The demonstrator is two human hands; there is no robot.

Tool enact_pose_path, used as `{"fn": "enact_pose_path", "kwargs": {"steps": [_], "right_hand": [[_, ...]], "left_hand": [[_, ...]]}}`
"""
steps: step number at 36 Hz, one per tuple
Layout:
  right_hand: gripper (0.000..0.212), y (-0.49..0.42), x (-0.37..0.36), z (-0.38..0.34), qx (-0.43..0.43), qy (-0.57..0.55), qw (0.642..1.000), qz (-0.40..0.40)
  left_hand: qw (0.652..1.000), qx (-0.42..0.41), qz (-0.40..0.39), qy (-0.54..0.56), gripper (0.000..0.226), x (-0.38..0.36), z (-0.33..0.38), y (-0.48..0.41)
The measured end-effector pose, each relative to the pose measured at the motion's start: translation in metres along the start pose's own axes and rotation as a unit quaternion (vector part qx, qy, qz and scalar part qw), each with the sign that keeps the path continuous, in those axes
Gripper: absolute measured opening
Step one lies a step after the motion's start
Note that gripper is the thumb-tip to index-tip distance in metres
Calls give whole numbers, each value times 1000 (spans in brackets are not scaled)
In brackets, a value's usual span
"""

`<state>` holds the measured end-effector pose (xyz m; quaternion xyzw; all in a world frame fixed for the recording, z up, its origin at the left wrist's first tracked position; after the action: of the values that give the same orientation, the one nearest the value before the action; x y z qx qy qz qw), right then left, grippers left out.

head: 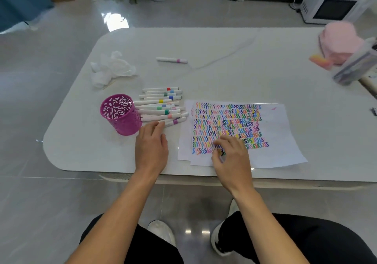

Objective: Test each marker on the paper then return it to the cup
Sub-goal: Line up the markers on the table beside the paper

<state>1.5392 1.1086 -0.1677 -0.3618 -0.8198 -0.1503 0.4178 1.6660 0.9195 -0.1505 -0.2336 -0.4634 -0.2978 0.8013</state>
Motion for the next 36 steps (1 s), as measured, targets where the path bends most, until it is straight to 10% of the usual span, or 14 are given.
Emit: {"fn": "enact_pose_path", "kwargs": {"steps": [13, 24, 36], "right_hand": [[28, -5, 14, -4, -4, -26, 999, -36], [26, -16, 26, -30, -9, -81, 996, -39], [26, -19, 40, -31, -66, -202, 975, -67]], "left_hand": [[997, 34, -37, -54, 10, 9, 19, -6], [990, 52, -86, 102, 30, 18, 55, 4], [846, 93, -223, 475, 18, -8, 101, 34]]}}
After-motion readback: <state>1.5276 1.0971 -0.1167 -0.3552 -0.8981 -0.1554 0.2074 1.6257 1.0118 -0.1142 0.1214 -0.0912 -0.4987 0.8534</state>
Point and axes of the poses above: each hand's wrist, its own y-axis away from the middle knuckle, its own x-axis out of the back of the hand, z = x × y, the point moved 2 cm from there along -y, towards the middle knuckle, and after that the axes turned 9 degrees about -z, right-handed, at the moved point
